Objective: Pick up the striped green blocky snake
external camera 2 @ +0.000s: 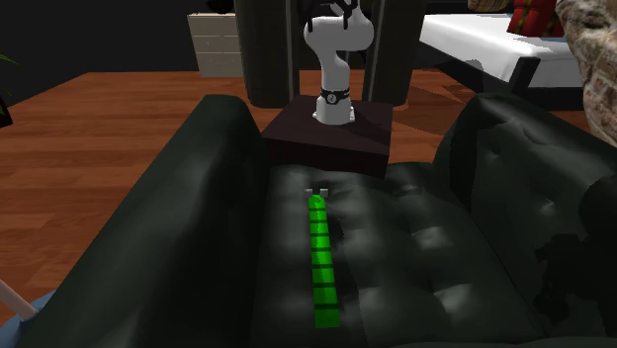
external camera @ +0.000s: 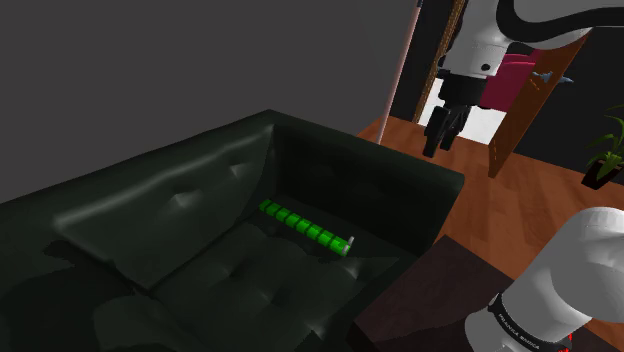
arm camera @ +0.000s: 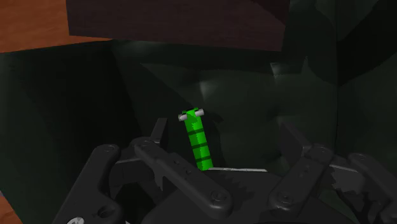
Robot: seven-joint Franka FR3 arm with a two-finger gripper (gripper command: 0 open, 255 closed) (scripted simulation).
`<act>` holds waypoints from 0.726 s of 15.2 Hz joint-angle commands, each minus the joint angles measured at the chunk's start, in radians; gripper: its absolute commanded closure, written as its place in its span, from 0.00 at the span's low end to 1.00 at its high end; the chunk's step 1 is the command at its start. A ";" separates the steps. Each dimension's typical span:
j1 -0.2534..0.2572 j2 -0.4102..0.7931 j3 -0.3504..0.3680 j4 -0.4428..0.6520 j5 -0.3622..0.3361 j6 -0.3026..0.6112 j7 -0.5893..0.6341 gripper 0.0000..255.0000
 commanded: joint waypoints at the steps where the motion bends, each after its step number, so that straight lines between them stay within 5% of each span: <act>1: 0.000 0.000 0.000 0.000 0.000 0.000 0.000 0.00; 11: 0.022 0.292 0.011 -0.060 0.019 0.360 -0.054 0.00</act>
